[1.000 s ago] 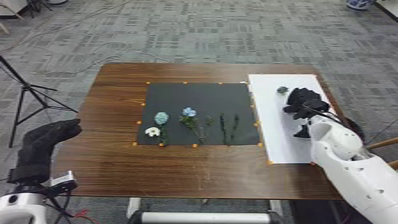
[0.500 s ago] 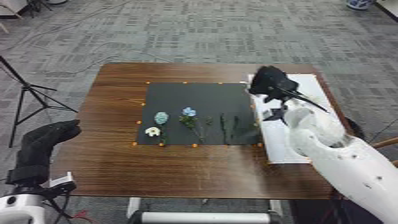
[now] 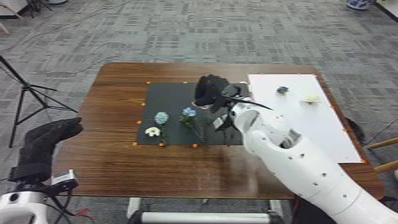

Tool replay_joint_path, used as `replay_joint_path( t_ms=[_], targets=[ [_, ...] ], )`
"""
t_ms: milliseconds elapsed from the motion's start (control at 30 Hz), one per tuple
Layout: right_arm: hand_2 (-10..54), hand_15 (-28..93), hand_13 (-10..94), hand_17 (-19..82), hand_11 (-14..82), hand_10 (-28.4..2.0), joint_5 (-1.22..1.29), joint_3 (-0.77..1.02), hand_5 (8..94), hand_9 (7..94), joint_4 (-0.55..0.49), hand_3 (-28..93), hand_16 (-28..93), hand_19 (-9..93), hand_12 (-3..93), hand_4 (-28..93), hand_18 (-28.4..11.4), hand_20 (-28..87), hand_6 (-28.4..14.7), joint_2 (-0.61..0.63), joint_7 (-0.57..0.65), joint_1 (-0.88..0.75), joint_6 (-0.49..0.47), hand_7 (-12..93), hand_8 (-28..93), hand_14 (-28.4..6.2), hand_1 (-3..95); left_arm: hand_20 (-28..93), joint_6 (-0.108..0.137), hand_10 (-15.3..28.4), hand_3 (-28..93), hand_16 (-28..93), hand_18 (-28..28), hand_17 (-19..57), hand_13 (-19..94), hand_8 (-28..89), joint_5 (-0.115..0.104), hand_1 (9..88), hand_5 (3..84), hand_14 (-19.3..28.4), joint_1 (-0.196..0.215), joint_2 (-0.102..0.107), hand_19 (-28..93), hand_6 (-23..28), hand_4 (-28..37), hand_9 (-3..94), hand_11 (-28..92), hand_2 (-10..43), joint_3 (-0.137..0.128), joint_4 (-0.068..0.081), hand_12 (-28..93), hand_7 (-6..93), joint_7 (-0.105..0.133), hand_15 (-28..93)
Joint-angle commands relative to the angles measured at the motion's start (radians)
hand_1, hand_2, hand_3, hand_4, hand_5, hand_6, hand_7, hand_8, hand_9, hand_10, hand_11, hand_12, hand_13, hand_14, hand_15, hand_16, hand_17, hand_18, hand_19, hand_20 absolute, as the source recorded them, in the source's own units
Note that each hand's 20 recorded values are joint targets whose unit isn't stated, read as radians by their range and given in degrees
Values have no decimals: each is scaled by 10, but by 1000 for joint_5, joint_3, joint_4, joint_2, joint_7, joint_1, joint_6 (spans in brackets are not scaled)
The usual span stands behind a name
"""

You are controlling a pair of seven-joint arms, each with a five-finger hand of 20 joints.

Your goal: Arrange flowers

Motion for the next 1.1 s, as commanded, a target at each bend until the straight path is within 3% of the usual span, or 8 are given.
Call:
replay_joint_path(
  t_ms=[33,533,800,1100],
  targets=[
    [-82,581,894,602,98,-99,-5,10,801,886,24,560,359,932,256,-178,-148,562,18,5,8,-19,-2,174,57,-34,592,211,-5,142,705,26,142,53,435,-84,-3,212,546,171,14,-8,158,5,-283,540,211,-8,-7,-7,143,198,-10,241],
    [-83,563,897,600,70,-98,33,17,795,843,42,586,357,932,190,-173,-147,558,30,-32,29,-18,38,169,41,-42,554,215,-33,139,707,29,149,41,426,-82,6,225,541,171,-6,-1,169,4,-281,532,204,-31,0,4,146,195,-20,244],
    [-83,537,901,596,111,-106,31,29,762,803,46,584,361,932,134,-156,-148,540,21,-42,21,-28,7,151,37,-44,508,215,-43,139,704,29,151,37,421,-82,13,233,537,171,-14,4,174,5,-274,529,203,-40,-1,6,145,192,-29,240],
    [-95,538,869,567,93,-121,16,36,646,675,42,655,356,932,140,-161,-148,509,20,-35,28,-24,-28,153,-24,-50,437,214,-46,138,698,31,152,35,419,-81,12,241,536,171,-13,6,175,4,-262,527,202,-46,-2,6,145,191,-29,237]
  ],
)
